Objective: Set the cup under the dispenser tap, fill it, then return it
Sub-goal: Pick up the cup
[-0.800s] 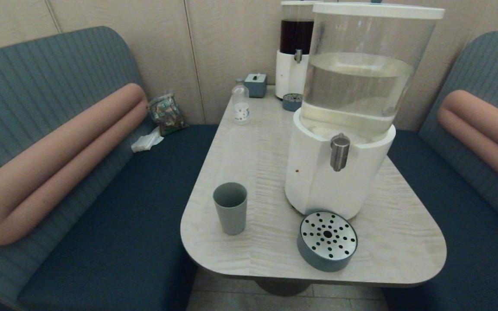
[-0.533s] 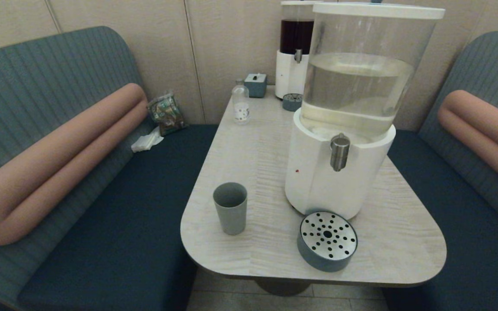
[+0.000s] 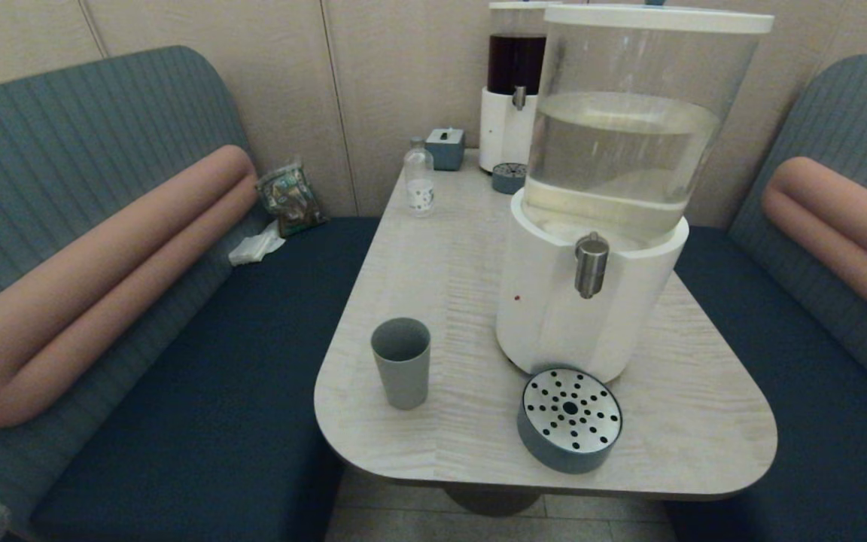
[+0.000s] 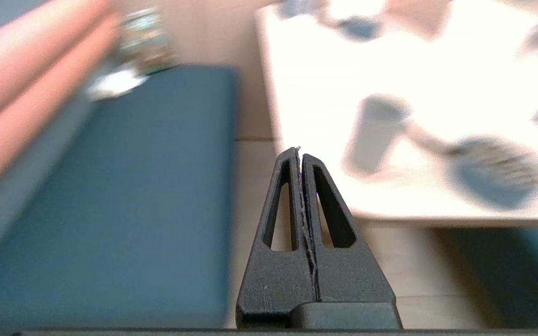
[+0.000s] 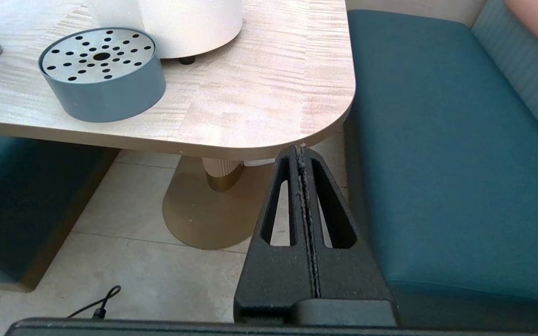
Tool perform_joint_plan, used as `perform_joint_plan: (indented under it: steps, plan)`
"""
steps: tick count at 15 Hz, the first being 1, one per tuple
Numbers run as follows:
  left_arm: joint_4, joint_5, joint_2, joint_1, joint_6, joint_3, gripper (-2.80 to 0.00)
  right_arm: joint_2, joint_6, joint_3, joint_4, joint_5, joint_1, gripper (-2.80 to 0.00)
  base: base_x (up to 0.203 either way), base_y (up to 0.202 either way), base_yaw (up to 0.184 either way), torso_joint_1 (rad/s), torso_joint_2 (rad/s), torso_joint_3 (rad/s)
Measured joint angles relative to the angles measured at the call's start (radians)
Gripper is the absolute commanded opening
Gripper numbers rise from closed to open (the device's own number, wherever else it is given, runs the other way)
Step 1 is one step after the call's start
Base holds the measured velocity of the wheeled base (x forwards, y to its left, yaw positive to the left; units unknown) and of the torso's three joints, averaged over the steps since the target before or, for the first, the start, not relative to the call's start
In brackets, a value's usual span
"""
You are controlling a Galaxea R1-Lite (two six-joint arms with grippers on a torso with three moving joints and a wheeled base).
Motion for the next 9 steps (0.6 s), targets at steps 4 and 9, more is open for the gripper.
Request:
perform_joint_plan:
  steps: [4, 9]
  plan:
    - [-0.175, -0.174, 0.262, -0.003, -0.032, -0.113, -2.8, 0.0, 0.0, 0.0, 0.0, 0.0, 0.0, -2.8, 0.0, 0.0, 0.0, 0.0, 0.0, 0.0]
    - [-0.605, -0.284, 0.674, -0.005, -0.026, -0.095, 0.0, 0.0, 0.0, 0.0, 0.0, 0.0, 0.0, -2.8, 0.0, 0.0, 0.0, 0.0, 0.0, 0.0]
